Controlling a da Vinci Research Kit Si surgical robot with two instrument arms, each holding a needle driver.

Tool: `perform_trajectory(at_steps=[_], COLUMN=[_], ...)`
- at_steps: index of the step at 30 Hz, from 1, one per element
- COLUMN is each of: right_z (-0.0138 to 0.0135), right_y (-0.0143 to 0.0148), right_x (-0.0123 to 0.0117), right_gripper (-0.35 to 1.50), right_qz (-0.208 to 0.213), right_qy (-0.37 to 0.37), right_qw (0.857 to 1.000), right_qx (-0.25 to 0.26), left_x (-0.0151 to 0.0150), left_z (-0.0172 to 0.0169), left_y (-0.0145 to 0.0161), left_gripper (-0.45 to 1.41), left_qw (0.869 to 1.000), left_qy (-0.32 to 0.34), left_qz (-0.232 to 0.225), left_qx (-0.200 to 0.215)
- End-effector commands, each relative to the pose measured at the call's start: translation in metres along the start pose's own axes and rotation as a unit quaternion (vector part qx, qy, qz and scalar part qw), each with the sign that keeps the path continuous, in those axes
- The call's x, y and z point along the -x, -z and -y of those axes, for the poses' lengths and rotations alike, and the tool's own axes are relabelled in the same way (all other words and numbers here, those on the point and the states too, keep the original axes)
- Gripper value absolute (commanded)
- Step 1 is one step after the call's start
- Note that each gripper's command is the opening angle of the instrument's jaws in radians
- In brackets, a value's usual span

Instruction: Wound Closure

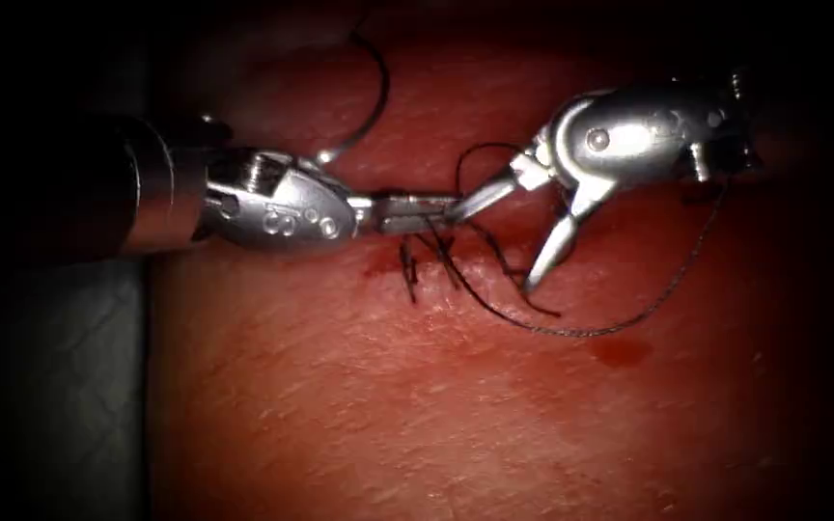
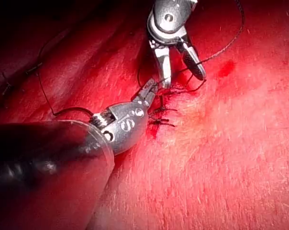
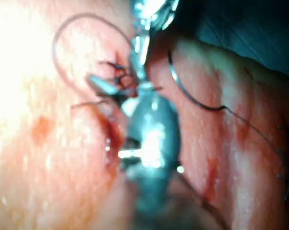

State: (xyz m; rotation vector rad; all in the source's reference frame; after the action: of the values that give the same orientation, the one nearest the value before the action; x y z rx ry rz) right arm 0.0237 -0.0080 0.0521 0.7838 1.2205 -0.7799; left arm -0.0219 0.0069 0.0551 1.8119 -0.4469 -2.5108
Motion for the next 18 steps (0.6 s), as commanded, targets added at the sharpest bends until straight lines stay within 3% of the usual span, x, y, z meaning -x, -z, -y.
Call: perform_trajectory(at_steps=[1,9,18], right_z=[-0.0001,0.0008,0.0014], right_y=[-0.0015,-0.0012,-0.0012], right_x=[0.0003,0.0004,0.0003], right_gripper=[0.91,0.93,0.90], right_qz=[0.004,0.014,0.063], right_qy=[0.001,0.003,0.000], right_qw=[1.000,1.000,0.996], right_qx=[-0.006,-0.017,-0.063], left_x=[0.0004,0.0012,0.0006], left_z=[-0.0001,0.0004,-0.0003], left_y=[-0.0007,-0.0007,-0.0015], left_gripper=[-0.45,-0.45,-0.45], left_qw=[1.000,1.000,1.000], left_qy=[0.001,0.001,0.000], left_qz=[-0.001,-0.004,0.000], left_qx=[0.001,0.002,0.002])
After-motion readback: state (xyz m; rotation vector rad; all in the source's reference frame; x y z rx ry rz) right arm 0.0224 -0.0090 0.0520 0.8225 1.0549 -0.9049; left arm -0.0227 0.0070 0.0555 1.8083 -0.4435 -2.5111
